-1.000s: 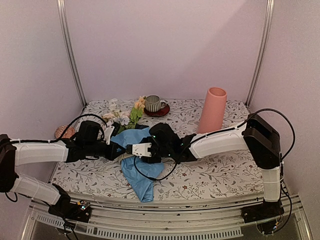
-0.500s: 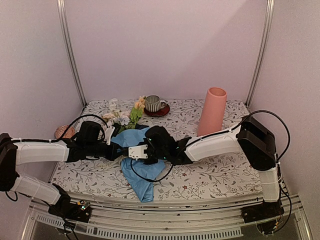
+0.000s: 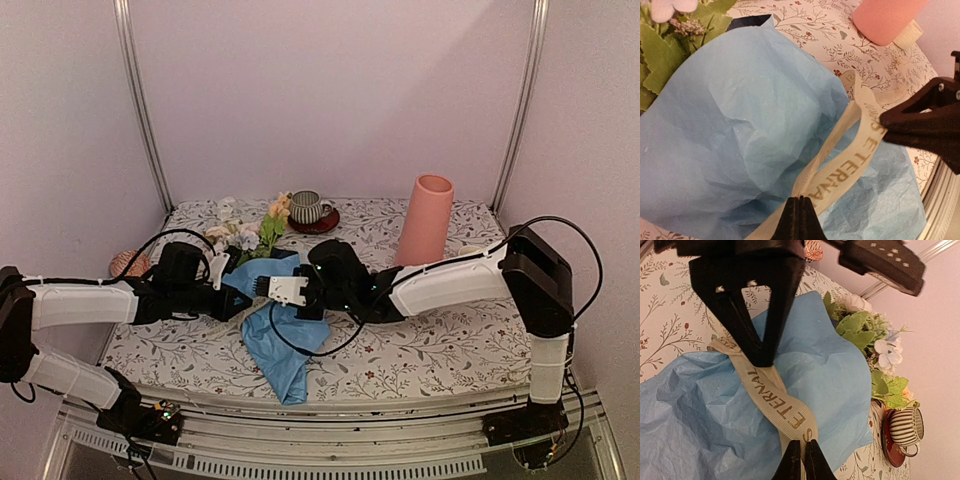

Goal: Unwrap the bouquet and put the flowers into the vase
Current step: Untie the half-tied ribbon from the folded wrapping paper.

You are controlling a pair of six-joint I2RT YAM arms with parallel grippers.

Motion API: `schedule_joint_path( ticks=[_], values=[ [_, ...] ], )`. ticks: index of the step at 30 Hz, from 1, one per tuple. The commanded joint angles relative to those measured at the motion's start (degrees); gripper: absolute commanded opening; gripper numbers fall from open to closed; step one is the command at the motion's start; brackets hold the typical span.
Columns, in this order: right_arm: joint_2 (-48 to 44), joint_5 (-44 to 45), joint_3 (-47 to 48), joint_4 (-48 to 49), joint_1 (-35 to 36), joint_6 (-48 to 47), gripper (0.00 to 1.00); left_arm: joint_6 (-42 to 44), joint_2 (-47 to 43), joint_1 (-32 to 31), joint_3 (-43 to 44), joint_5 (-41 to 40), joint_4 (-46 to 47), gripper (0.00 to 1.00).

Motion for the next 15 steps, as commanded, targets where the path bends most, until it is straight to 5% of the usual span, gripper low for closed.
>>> schedule_joint_path(
  ticks=[1, 15],
  values=[
    [-4.66, -4.67, -2.46, 1.89, -3.19, 7.49, 0.04, 0.76, 0.09, 0.47, 0.71, 0.20, 0.22, 0.00],
    [-11.85, -14.48, -14.10, 7.15, -19.32, 35.89, 0.03, 1.11, -0.44, 0.42, 0.64, -0.34, -0.70, 0.00]
  ],
)
